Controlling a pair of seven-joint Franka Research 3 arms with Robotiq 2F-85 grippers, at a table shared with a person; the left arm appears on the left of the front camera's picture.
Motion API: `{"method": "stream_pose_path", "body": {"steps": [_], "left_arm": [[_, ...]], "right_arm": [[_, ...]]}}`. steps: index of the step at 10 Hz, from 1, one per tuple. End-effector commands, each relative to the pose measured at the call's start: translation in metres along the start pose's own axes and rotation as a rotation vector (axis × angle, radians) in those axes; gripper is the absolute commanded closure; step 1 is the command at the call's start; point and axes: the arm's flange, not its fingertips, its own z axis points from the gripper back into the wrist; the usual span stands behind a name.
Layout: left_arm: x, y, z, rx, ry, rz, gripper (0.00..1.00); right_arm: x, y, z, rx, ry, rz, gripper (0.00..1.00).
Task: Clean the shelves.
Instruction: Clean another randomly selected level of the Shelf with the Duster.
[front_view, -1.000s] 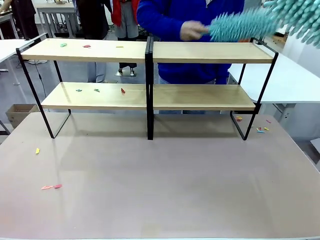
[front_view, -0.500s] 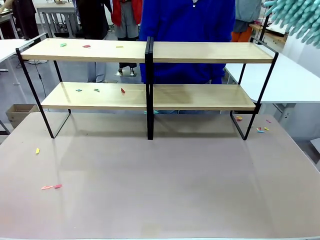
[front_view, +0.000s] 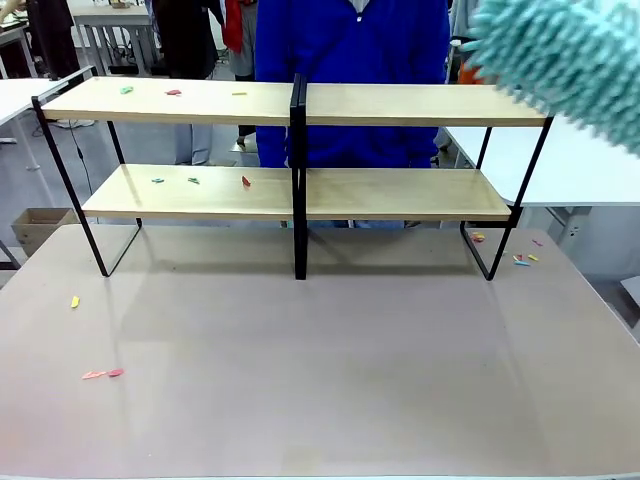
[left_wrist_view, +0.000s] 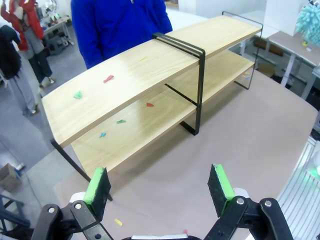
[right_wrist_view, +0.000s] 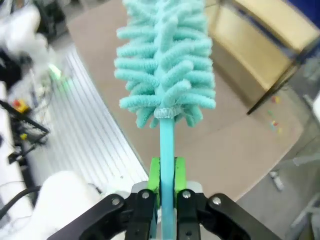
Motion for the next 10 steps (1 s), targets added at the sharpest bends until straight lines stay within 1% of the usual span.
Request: {"method": "stream_pose_path", "body": {"steps": [1, 3, 4, 5, 6, 7, 8, 9, 10], "left_arm": [[0.000, 0.000, -0.001, -0.003, -0.002, 0.004, 0.00], [0.000, 0.000, -0.001, -0.003, -0.002, 0.004, 0.00], [0.000, 0.000, -0.001, -0.003, -0.002, 0.004, 0.00], [0.000, 0.000, -0.001, -0.003, -0.002, 0.004, 0.00], [0.000, 0.000, -0.001, -0.003, -0.002, 0.004, 0.00], [0.000, 0.000, -0.001, -0.003, -0.002, 0.004, 0.00], [0.000, 0.000, -0.001, -0.003, -0.002, 0.004, 0.00], [0.000, 0.000, -0.001, -0.003, -0.002, 0.004, 0.00], [0.000, 0.000, -0.001, -0.003, -0.002, 0.004, 0.00]], "right_arm": [[0.073, -0.012, -0.053, 0.070, 0.127, 0.203, 0.88], [0.129, 0.000, -0.132, 0.153, 0.261, 0.316, 0.88], [0.152, 0.006, -0.175, 0.093, 0.320, 0.325, 0.88], [0.170, 0.015, -0.214, 0.093, 0.336, 0.350, 0.88], [0.174, 0.018, -0.228, 0.101, 0.346, 0.355, 0.88], [0.150, 0.028, -0.204, 0.141, 0.325, 0.348, 0.88], [0.150, 0.028, -0.204, 0.141, 0.325, 0.348, 0.88], [0.165, 0.025, -0.242, 0.144, 0.349, 0.376, 0.88], [0.166, 0.030, -0.251, 0.096, 0.413, 0.307, 0.88]]}}
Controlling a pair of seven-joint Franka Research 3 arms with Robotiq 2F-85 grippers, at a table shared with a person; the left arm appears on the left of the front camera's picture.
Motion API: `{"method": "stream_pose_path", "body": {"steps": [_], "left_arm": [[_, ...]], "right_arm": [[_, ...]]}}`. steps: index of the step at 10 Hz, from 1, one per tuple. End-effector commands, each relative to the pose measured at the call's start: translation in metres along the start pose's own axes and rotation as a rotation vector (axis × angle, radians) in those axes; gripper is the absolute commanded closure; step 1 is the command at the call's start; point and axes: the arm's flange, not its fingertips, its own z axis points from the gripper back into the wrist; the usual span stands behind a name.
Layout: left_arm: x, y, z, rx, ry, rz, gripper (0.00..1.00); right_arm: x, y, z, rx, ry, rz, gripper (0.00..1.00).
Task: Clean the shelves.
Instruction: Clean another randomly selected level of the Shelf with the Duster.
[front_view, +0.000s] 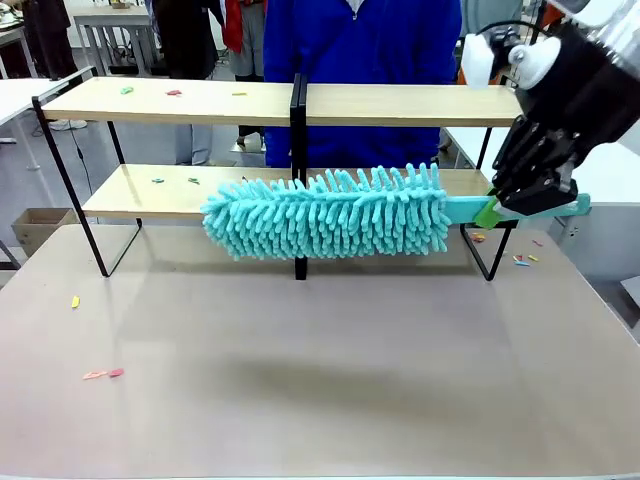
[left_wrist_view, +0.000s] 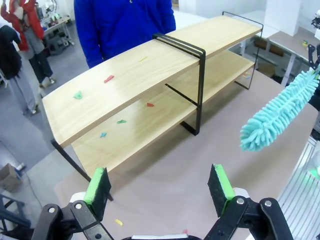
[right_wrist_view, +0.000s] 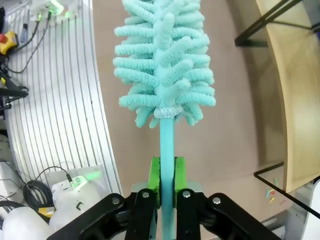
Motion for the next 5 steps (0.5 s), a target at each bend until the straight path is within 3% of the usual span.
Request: {"method": "stream_pose_path", "body": {"steps": [1, 3, 5], "left_arm": [[0.000, 0.000, -0.001, -0.002, -0.002, 0.004, 0.00], [0.000, 0.000, -0.001, -0.002, -0.002, 0.004, 0.00], [0.000, 0.000, -0.001, -0.002, -0.002, 0.004, 0.00]], "right_arm": [[0.036, 0.001, -0.024, -0.074, 0.107, -0.093, 0.88], [0.081, 0.011, -0.040, -0.137, 0.146, -0.101, 0.88], [0.113, 0.030, -0.063, -0.268, 0.174, -0.285, 0.88]]}}
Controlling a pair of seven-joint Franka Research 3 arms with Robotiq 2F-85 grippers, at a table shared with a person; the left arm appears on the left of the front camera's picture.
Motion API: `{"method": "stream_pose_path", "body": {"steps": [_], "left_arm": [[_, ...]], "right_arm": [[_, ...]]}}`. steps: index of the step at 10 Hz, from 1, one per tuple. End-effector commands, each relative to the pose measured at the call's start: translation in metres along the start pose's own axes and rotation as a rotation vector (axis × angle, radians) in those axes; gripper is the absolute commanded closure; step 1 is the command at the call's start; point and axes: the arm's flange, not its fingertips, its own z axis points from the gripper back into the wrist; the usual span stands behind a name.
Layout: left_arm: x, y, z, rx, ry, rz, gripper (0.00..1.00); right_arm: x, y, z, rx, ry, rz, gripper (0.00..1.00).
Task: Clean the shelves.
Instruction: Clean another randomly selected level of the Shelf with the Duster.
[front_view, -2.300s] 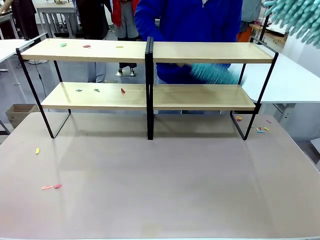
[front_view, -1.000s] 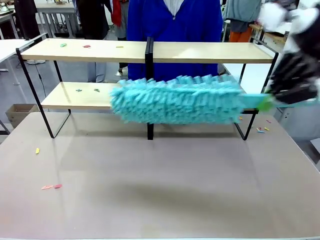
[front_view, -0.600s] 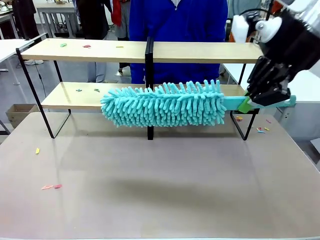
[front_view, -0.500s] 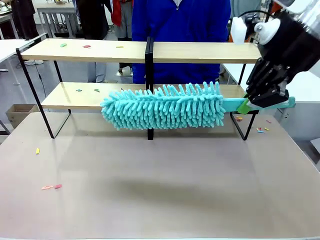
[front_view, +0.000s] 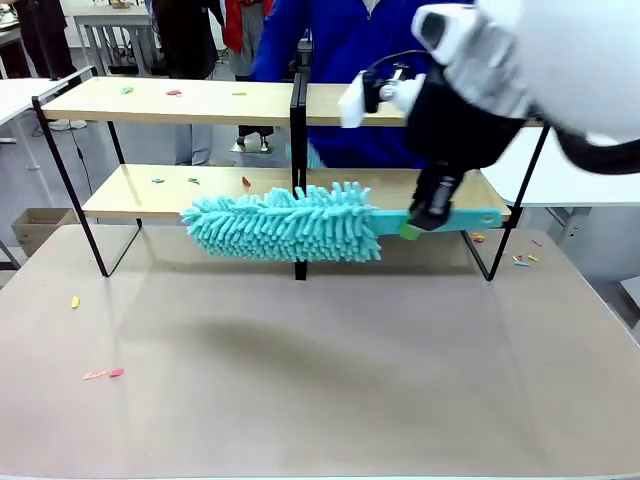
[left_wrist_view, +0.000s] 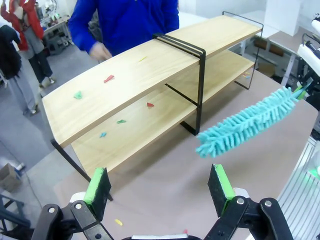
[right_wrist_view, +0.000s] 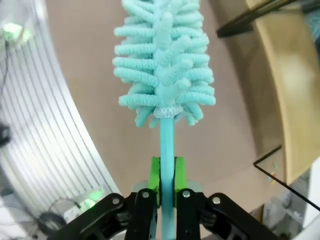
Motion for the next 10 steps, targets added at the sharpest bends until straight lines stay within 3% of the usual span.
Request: {"method": "stream_pose_path", "body": {"steps": [1, 2, 3, 5, 6, 8, 10], "left_arm": [[0.000, 0.000, -0.001, -0.002, -0.002, 0.004, 0.00], [0.000, 0.000, -0.001, -0.002, -0.002, 0.004, 0.00], [0.000, 0.000, -0.001, -0.002, -0.002, 0.004, 0.00], [0.000, 0.000, -0.001, -0.002, -0.002, 0.004, 0.00], [0.000, 0.000, -0.001, -0.002, -0.002, 0.004, 0.00], [0.000, 0.000, -0.001, -0.002, -0.002, 0.004, 0.00], [0.000, 0.000, -0.001, -0.002, -0.002, 0.004, 0.00]], "right_arm": [[0.030, 0.018, -0.008, -0.144, 0.051, -0.173, 0.88], [0.035, 0.030, -0.012, -0.151, 0.086, -0.074, 0.88], [0.029, 0.029, -0.011, -0.065, 0.059, 0.006, 0.88], [-0.024, 0.007, 0.010, 0.148, -0.006, 0.061, 0.88], [-0.056, 0.002, 0.021, 0.190, -0.054, 0.076, 0.88], [-0.097, 0.006, 0.034, 0.240, -0.105, 0.103, 0.88], [-0.102, 0.005, 0.037, 0.209, -0.162, 0.057, 0.88]]}}
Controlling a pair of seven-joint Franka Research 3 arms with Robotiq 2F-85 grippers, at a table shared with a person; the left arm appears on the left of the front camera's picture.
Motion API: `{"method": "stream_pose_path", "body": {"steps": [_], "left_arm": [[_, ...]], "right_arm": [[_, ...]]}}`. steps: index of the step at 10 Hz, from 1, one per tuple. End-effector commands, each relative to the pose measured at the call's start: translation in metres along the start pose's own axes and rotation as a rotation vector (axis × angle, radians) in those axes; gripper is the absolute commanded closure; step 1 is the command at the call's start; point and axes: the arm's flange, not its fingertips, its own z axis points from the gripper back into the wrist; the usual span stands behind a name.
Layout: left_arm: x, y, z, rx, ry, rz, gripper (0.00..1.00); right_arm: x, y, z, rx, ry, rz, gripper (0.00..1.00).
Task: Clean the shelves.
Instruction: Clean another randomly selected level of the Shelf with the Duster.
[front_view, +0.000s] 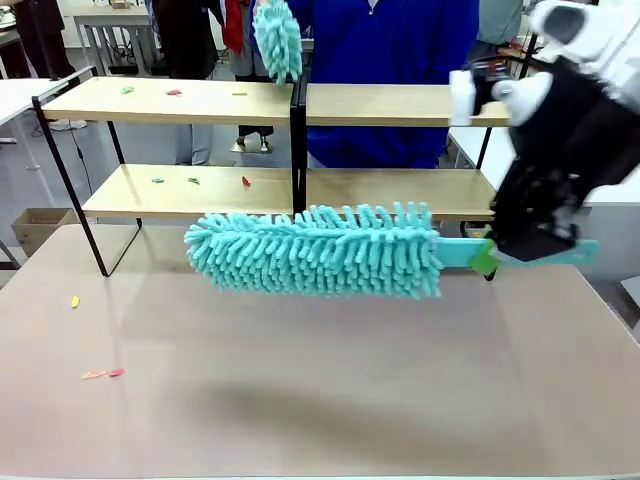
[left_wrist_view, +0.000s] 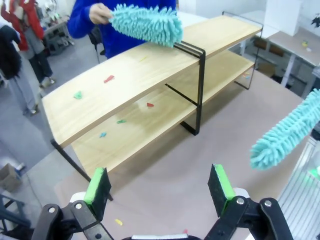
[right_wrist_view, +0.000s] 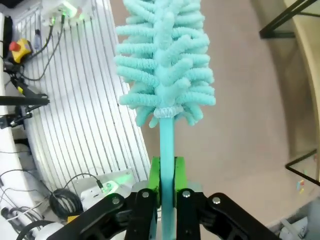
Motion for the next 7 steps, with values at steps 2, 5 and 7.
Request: {"method": "stream_pose_path", "body": {"steps": [2, 5, 7], "left_arm": [[0.000, 0.000, -0.001, -0.003, -0.001, 0.004, 0.00], [0.000, 0.000, -0.001, -0.003, -0.001, 0.004, 0.00], [0.000, 0.000, -0.001, -0.003, -0.001, 0.004, 0.00]], "right_arm": [[0.019, -0.003, -0.019, -0.018, 0.098, 0.005, 0.88], [-0.010, 0.009, -0.016, 0.131, 0.261, 0.223, 0.88], [-0.009, 0.007, -0.015, 0.132, 0.220, 0.236, 0.88]]}}
